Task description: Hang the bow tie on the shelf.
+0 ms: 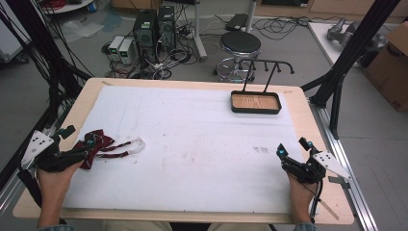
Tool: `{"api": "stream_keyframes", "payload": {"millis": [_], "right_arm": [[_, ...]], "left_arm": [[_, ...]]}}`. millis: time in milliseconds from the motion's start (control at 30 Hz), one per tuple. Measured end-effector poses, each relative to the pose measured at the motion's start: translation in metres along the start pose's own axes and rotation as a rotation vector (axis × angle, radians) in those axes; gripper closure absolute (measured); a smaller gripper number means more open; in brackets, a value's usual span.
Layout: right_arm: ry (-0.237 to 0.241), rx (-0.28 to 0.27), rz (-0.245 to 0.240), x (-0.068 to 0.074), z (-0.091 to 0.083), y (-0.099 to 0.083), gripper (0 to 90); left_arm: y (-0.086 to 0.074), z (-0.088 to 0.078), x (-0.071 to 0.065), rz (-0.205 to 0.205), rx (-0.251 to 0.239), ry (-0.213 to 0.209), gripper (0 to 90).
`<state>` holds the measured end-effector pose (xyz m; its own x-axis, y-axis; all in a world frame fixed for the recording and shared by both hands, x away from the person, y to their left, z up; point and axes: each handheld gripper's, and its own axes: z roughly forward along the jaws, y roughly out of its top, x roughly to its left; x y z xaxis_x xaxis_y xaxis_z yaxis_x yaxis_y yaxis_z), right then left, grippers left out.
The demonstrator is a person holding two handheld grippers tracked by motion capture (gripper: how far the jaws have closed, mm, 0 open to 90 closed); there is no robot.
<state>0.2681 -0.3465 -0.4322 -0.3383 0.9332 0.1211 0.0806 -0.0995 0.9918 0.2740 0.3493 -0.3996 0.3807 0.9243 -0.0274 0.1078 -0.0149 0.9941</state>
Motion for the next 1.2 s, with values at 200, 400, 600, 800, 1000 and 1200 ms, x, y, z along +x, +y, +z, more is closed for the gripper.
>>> {"api": "stream_keyframes", "payload": {"millis": [200,400,600,800,1000,1200], "right_arm": [[0.002,0.003,-0.027,0.002,0.001,-0.002,10.9],[0.002,0.011,-0.022,0.002,0.002,-0.002,10.9],[0.006,0.012,-0.022,0.002,0.003,-0.003,10.9],[0.012,0.02,-0.013,0.002,0.003,-0.003,10.9],[0.016,0.025,-0.018,0.002,0.004,-0.003,10.9],[0.019,0.03,-0.017,0.002,0.004,-0.003,10.9]], "left_arm": [[-0.001,0.001,0.0,-0.003,0.008,-0.004,18.6],[-0.001,0.0,0.0,0.004,0.006,-0.009,19.9],[-0.007,-0.001,0.004,0.012,0.039,0.018,21.3],[-0.019,0.004,0.008,0.029,0.133,0.057,25.1],[-0.031,0.014,0.013,-0.003,0.233,0.042,29.4],[-0.039,0.022,0.015,0.01,0.319,0.034,38.4]]}}
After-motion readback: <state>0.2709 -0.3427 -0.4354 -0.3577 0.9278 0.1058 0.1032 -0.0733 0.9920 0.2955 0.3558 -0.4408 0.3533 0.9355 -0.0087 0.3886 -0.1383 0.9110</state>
